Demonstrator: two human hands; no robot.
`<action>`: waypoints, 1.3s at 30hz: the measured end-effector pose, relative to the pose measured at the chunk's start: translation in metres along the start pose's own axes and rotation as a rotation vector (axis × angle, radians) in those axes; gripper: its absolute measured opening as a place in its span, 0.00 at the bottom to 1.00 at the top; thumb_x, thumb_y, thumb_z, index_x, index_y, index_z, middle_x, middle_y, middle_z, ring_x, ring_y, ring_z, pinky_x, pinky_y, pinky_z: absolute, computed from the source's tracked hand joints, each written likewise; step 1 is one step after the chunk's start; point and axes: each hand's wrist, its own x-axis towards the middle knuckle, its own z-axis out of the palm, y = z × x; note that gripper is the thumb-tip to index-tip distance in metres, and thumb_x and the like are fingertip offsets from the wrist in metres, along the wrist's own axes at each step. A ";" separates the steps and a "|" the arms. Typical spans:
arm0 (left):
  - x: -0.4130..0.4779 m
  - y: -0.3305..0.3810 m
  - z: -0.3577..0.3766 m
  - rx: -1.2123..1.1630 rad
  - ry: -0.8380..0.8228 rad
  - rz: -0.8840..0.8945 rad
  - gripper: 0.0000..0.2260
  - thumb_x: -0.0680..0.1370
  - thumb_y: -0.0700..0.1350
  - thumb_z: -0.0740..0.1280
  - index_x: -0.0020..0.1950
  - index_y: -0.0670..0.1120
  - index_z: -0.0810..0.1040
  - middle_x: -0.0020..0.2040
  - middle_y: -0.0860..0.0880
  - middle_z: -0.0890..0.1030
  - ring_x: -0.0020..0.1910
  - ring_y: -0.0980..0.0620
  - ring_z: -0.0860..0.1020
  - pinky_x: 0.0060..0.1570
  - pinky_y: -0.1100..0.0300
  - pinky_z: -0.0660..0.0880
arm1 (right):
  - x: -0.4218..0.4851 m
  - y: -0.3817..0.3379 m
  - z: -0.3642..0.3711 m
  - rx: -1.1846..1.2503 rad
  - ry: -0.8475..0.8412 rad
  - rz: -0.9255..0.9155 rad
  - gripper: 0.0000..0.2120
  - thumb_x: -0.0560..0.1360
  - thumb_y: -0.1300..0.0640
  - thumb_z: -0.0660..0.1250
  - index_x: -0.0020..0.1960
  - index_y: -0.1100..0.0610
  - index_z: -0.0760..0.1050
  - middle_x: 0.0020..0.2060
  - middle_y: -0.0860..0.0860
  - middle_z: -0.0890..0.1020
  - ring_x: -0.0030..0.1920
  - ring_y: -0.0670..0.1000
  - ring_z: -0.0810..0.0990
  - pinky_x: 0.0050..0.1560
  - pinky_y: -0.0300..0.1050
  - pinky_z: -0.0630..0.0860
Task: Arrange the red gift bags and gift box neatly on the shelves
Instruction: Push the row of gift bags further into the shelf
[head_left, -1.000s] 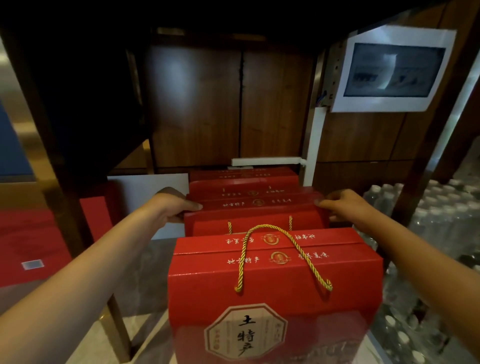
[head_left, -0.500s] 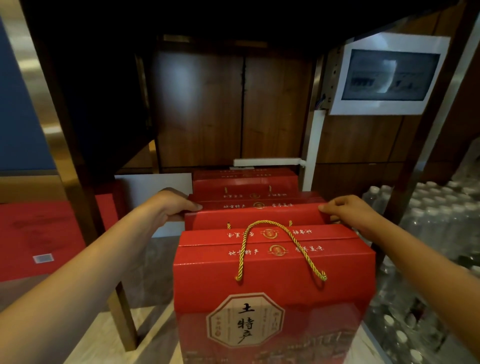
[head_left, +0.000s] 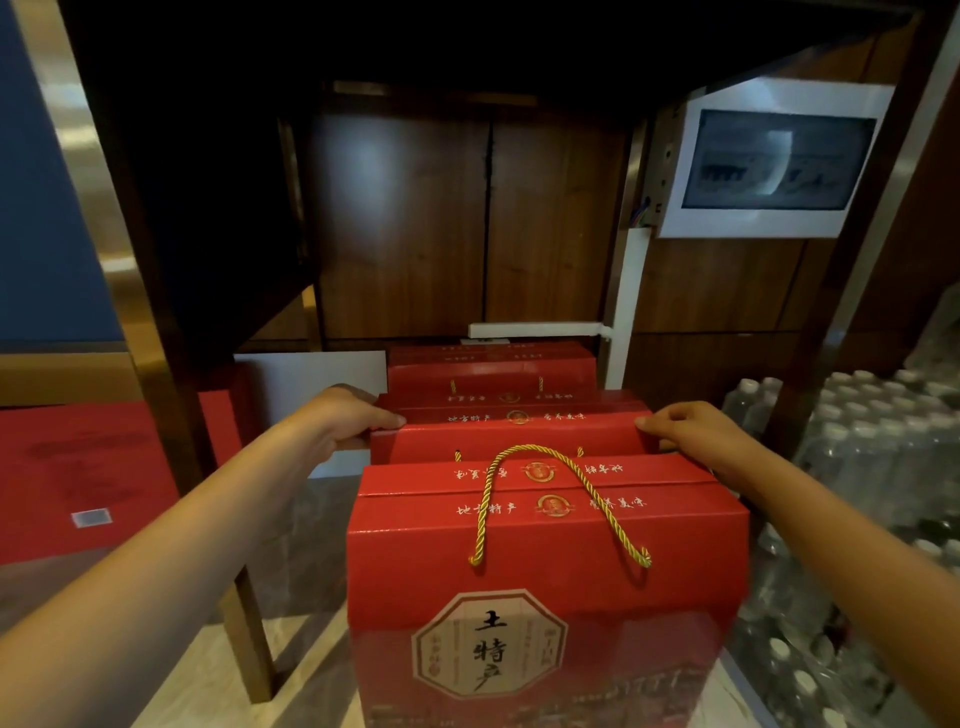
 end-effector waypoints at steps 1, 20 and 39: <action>0.000 0.000 0.000 0.000 -0.007 -0.001 0.05 0.71 0.37 0.72 0.44 0.41 0.77 0.38 0.45 0.79 0.38 0.51 0.78 0.46 0.58 0.77 | 0.001 0.000 0.000 0.001 -0.011 0.009 0.15 0.75 0.51 0.65 0.53 0.63 0.78 0.51 0.62 0.82 0.52 0.61 0.81 0.54 0.55 0.78; 0.040 0.005 -0.008 0.293 -0.068 0.004 0.27 0.76 0.48 0.66 0.72 0.40 0.64 0.40 0.46 0.76 0.39 0.47 0.79 0.46 0.52 0.79 | 0.057 -0.021 -0.013 -0.017 -0.155 0.116 0.09 0.74 0.53 0.66 0.49 0.58 0.75 0.42 0.57 0.83 0.41 0.54 0.82 0.43 0.48 0.80; 0.124 0.004 0.002 0.008 0.036 -0.008 0.20 0.76 0.54 0.64 0.52 0.36 0.78 0.56 0.36 0.80 0.43 0.46 0.79 0.41 0.57 0.77 | 0.132 -0.064 0.022 -0.203 -0.065 -0.012 0.17 0.78 0.58 0.61 0.62 0.67 0.72 0.60 0.64 0.78 0.61 0.60 0.76 0.60 0.50 0.73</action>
